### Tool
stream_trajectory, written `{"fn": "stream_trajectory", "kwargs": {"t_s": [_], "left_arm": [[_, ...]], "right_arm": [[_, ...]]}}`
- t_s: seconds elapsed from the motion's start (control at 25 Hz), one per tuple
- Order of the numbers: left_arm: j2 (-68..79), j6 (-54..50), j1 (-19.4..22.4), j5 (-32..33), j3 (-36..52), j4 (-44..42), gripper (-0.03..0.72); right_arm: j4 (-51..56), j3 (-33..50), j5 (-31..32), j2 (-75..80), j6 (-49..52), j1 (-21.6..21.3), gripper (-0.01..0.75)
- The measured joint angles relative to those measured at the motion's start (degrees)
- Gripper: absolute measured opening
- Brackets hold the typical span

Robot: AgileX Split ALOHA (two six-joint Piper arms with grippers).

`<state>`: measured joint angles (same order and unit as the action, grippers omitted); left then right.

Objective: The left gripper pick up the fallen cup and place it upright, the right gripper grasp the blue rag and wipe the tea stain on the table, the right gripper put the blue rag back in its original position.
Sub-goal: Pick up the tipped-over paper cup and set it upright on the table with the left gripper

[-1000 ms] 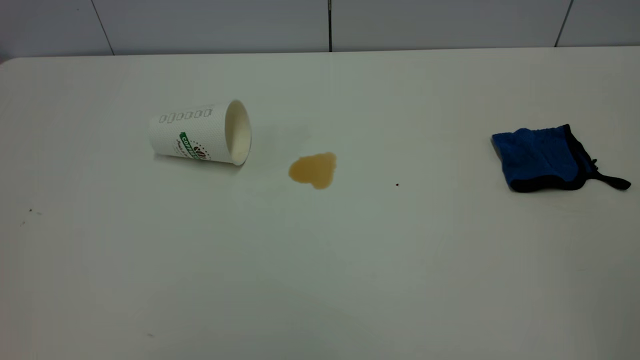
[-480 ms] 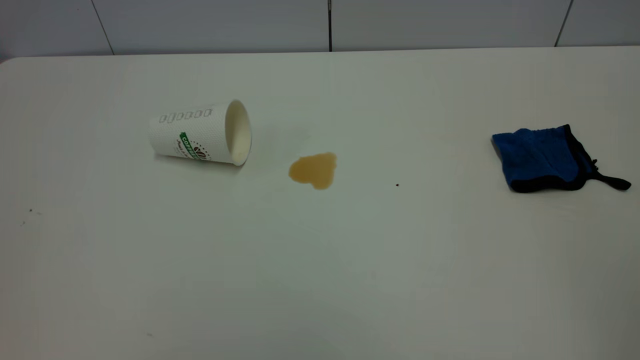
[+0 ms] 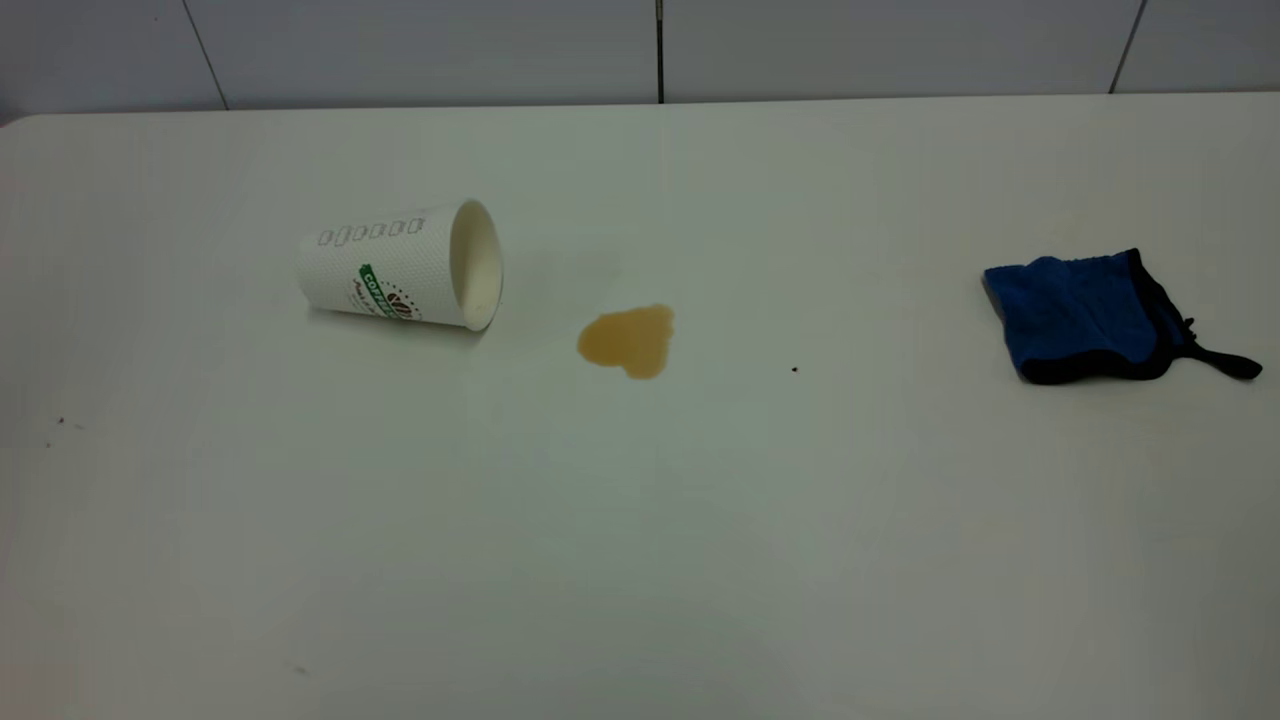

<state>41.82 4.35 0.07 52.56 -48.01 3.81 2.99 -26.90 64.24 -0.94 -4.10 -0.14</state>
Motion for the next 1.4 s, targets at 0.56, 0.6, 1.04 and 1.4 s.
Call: {"fn": "stream_trajectory", "kwargs": {"t_s": [0.56, 0.6, 1.04, 1.4], "left_arm": [[34.47, -5.98, -12.93, -15.19, -9.92, -5.9, 0.049], [36.55, -8.39, -14.6, -15.82, -10.85, -8.51, 0.049], [64.1, -47.9, -35.44, -6.23, -27.9, -43.6, 0.048], [81.31, -60.34, -43.0, 4.14, -39.58, -57.64, 0.063]], "right_arm": [[0.0, 0.0, 0.0, 0.0, 0.0, 0.0, 0.572], [0.0, 0.0, 0.0, 0.0, 0.0, 0.0, 0.572], [0.0, 0.0, 0.0, 0.0, 0.0, 0.0, 0.572], [0.0, 0.0, 0.0, 0.0, 0.0, 0.0, 0.572]]}}
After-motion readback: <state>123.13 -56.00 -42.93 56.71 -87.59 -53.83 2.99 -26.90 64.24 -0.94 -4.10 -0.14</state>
